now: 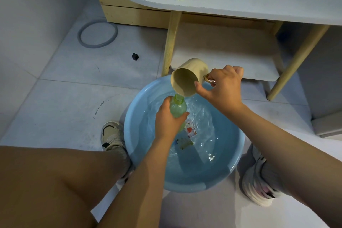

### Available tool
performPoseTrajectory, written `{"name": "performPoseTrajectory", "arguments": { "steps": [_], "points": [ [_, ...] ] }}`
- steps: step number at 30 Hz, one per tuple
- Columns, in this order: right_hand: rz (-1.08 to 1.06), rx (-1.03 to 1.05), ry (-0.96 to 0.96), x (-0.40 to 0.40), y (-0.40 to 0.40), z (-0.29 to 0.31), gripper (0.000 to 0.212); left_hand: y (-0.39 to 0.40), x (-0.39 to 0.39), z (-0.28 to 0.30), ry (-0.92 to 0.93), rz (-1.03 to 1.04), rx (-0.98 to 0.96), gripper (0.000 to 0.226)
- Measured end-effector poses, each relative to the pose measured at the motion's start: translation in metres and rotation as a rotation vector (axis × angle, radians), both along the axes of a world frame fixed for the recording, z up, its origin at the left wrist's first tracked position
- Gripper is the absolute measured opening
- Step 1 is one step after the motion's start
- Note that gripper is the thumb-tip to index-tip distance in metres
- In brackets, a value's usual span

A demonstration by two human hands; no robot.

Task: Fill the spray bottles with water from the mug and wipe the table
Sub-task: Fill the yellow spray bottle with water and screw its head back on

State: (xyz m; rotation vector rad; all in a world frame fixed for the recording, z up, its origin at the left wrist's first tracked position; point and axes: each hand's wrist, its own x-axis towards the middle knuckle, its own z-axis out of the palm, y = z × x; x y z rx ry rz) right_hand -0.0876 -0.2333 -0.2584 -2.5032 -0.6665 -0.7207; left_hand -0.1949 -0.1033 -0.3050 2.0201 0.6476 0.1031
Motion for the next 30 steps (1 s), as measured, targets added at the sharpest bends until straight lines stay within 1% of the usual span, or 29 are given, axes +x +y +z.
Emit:
{"name": "performPoseTrajectory", "arguments": {
  "steps": [10, 26, 30],
  "points": [
    [0.015, 0.007, -0.055, 0.0023, -0.0001, 0.0007, 0.046, 0.0002, -0.0003, -0.0018, 0.011, 0.011, 0.009, 0.069],
    [0.071, -0.023, -0.126, 0.0046, -0.0012, 0.0008, 0.045, -0.0005, 0.0011, 0.0004, 0.003, 0.011, 0.016, 0.066],
    [0.1, -0.022, -0.172, 0.0066, -0.0019, 0.0009, 0.045, -0.0008, 0.001, 0.0007, 0.011, 0.012, 0.019, 0.065]
  ]
}}
